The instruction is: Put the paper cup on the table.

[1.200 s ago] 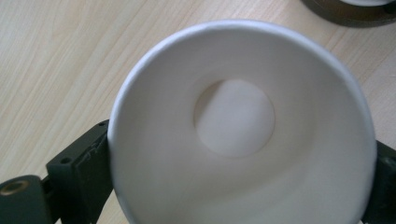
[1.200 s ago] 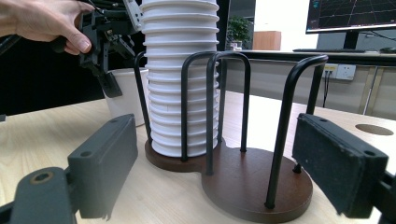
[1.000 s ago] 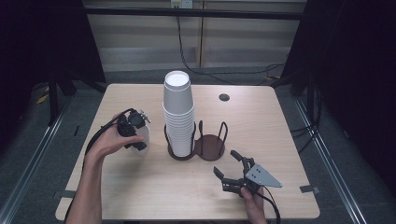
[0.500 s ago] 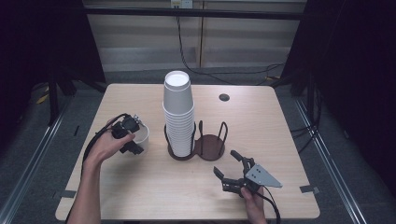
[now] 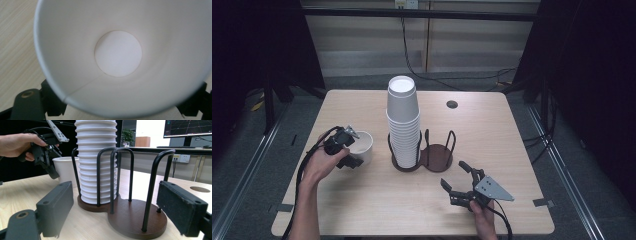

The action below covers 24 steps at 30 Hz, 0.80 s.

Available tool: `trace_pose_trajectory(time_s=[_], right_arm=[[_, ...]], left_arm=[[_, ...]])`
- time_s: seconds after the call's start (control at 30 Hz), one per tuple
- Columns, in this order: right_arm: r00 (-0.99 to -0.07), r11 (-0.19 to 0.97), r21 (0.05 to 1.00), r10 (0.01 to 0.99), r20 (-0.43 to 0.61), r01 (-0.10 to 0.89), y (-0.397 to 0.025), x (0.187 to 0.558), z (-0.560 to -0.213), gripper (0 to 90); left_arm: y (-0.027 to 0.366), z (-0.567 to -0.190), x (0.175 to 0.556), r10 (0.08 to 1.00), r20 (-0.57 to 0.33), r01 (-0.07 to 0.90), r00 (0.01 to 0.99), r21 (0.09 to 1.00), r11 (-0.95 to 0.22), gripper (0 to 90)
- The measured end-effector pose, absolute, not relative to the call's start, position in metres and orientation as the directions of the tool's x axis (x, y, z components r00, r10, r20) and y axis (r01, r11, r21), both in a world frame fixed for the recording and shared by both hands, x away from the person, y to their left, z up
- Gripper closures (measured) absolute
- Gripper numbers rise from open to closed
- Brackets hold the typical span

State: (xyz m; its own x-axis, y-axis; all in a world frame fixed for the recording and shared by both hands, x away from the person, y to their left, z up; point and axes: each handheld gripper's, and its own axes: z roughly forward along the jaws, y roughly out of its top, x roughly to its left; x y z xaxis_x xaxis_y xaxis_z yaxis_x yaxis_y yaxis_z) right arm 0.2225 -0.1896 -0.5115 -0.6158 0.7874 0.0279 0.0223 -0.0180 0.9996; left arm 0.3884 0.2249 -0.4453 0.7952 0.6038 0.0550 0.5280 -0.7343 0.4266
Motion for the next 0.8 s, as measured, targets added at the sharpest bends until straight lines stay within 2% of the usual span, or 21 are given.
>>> trace_pose_trajectory(time_s=[0.1,0.23,0.33,0.8], right_arm=[[-0.616,-0.018,1.000,0.787,0.028,0.022,-0.190,0.223,-0.512,13.4],[-0.616,-0.018,1.000,0.787,0.028,0.022,-0.190,0.223,-0.512,13.4],[-0.616,-0.018,1.000,0.788,0.028,0.022,-0.190,0.223,-0.512,13.3],[-0.614,-0.018,1.000,0.789,0.027,0.021,-0.190,0.222,-0.512,13.2]], left_arm=[[0.229,-0.444,0.383,0.619,0.055,0.537,0.784,0.441,-0.719,17.0],[0.239,-0.444,0.375,0.645,-0.020,0.549,0.764,0.547,-0.633,16.6],[0.243,-0.446,0.369,0.672,-0.015,0.562,0.741,0.561,-0.607,16.2],[0.252,-0.437,0.334,0.734,0.009,0.498,0.680,0.728,-0.471,16.7]])
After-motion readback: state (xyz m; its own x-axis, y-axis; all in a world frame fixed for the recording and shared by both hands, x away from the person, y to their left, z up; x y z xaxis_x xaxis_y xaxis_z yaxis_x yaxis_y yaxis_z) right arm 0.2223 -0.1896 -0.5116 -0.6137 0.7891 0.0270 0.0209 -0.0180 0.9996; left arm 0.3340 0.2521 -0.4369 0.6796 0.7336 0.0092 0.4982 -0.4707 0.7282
